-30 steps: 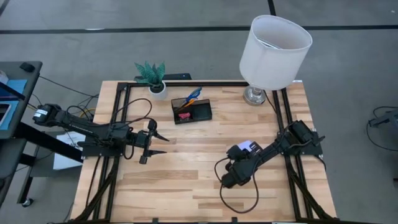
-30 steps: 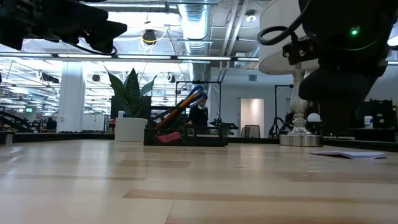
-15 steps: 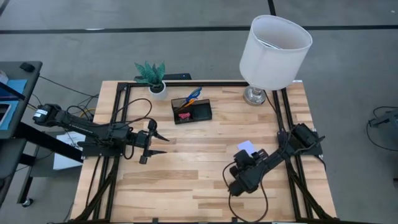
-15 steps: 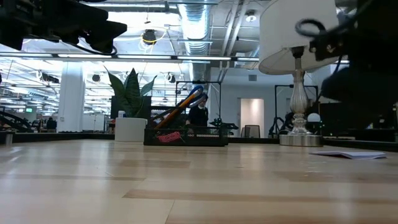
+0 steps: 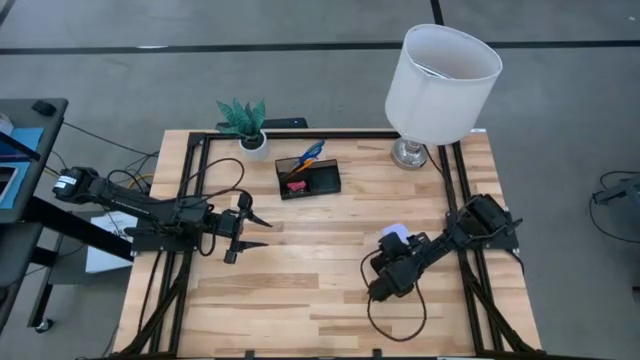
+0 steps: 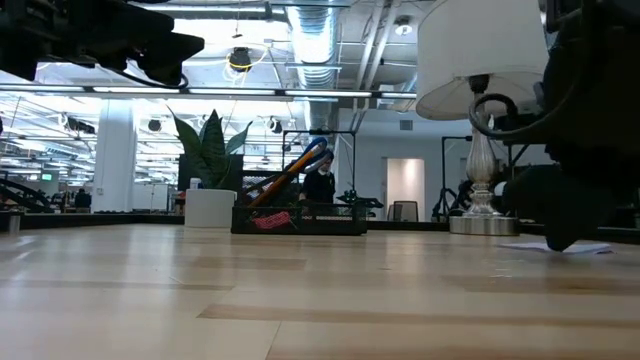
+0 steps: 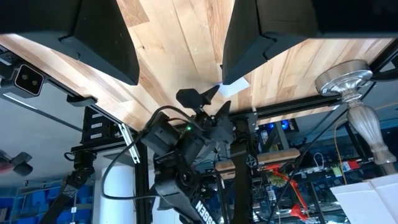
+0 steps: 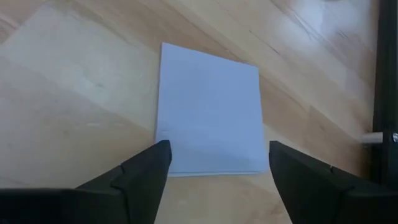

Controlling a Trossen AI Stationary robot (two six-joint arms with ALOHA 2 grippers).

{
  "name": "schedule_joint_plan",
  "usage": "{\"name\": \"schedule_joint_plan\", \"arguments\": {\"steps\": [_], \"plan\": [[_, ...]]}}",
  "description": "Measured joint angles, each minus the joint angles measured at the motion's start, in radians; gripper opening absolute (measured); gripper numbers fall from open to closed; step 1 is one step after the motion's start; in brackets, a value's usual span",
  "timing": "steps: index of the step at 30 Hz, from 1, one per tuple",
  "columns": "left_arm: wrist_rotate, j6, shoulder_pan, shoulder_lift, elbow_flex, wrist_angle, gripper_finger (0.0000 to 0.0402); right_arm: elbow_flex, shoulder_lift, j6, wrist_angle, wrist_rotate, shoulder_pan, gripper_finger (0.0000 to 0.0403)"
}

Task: Pick and place office supplies into organizer
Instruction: Put the purple sticky note into the black desk organizer

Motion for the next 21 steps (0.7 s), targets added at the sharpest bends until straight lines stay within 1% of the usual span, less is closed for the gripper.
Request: {"name": "schedule_joint_plan", "arguments": {"steps": [6,8,10,12,14,17,19,21], "plan": [[0.0,-0.001,0.0,0.0,0.0,0.001,0.0223,-0.025,-0.009,-0.064,0.034,-0.021,-0.026,0.027],[0.0,-0.006,0.0,0.0,0.0,0.003,0.0223,-0.025,-0.03,-0.072,0.047,-0.033,-0.031,0.027],[0.0,-0.01,0.0,0.0,0.0,0.003,0.0223,-0.019,-0.058,-0.068,0.063,-0.022,-0.033,0.027],[0.0,-0.01,0.0,0.0,0.0,0.005,0.0223,-0.015,-0.114,-0.055,0.088,-0.01,-0.026,0.027],[0.0,-0.01,0.0,0.0,0.0,0.005,0.0223,-0.016,-0.182,-0.053,0.083,0.026,-0.015,0.027],[0.007,-0.012,0.0,0.0,0.0,0.005,0.0223,-0.015,-0.284,-0.055,0.075,0.107,0.005,0.027],[0.024,-0.014,0.0,0.0,0.0,0.005,0.0223,-0.015,-0.351,-0.077,0.071,0.147,0.013,0.027],[0.043,-0.014,0.0,0.0,0.0,0.005,0.0223,-0.015,-0.41,-0.102,0.068,0.158,0.017,0.027]]}}
